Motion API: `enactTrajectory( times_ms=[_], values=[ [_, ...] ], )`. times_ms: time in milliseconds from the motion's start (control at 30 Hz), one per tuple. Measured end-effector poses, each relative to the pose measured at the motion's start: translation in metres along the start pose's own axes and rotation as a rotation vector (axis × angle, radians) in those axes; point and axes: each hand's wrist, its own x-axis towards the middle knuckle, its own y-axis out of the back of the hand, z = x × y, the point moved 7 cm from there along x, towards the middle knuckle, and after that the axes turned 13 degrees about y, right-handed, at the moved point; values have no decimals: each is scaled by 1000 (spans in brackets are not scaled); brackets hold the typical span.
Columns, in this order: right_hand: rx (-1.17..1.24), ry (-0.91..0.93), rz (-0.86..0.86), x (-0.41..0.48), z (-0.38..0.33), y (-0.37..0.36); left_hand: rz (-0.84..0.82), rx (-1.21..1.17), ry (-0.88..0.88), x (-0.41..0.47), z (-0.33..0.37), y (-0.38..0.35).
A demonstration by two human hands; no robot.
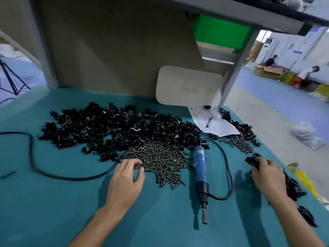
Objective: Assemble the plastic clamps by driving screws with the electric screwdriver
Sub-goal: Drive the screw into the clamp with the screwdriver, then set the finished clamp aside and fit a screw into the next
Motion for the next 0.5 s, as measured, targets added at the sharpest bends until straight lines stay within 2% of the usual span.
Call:
enactTrajectory(
  times_ms=[67,133,233,333,400,500],
  values=[
    [38,55,67,11,-30,3,167,125,-44,11,-3,17],
    [154,205,62,20,-80,1,262,273,45,31,-17,33],
    [264,487,-77,27,-164,-12,83,426,229,55,-45,35],
    [210,747,-211,29,-235,-33,-8,395,187,65,-58,31],
    [120,793,-270,34,-258,-48,2,301,197,70,-62,38],
    [55,765,-299,45,-264,-56,48,229,205,76,-65,50]
  ],
)
